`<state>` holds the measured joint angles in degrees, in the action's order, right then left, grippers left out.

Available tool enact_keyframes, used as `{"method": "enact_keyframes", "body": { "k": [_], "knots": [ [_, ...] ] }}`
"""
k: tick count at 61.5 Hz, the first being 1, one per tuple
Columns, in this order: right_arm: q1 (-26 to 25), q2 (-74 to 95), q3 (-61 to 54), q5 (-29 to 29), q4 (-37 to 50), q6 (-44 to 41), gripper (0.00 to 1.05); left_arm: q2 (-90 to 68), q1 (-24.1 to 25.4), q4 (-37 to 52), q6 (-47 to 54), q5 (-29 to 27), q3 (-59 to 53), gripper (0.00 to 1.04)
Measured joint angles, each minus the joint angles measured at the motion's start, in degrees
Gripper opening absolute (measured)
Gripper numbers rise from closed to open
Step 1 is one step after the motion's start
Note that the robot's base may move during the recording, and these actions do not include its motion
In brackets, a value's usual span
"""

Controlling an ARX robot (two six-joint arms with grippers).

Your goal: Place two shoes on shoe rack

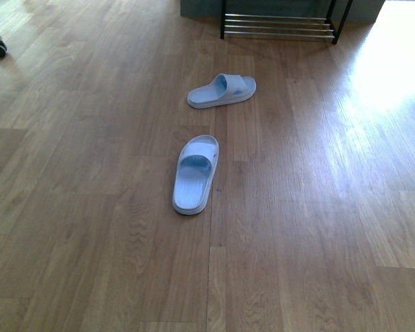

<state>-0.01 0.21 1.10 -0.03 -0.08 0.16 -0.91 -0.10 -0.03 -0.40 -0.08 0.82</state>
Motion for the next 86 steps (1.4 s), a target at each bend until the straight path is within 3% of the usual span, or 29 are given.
{"method": "enact_keyframes", "body": {
  "k": [86],
  "knots": [
    [0.0, 0.0, 0.0, 0.1, 0.0, 0.0, 0.96, 0.0, 0.0, 0.0, 0.0, 0.0, 0.0, 0.95]
  ]
}}
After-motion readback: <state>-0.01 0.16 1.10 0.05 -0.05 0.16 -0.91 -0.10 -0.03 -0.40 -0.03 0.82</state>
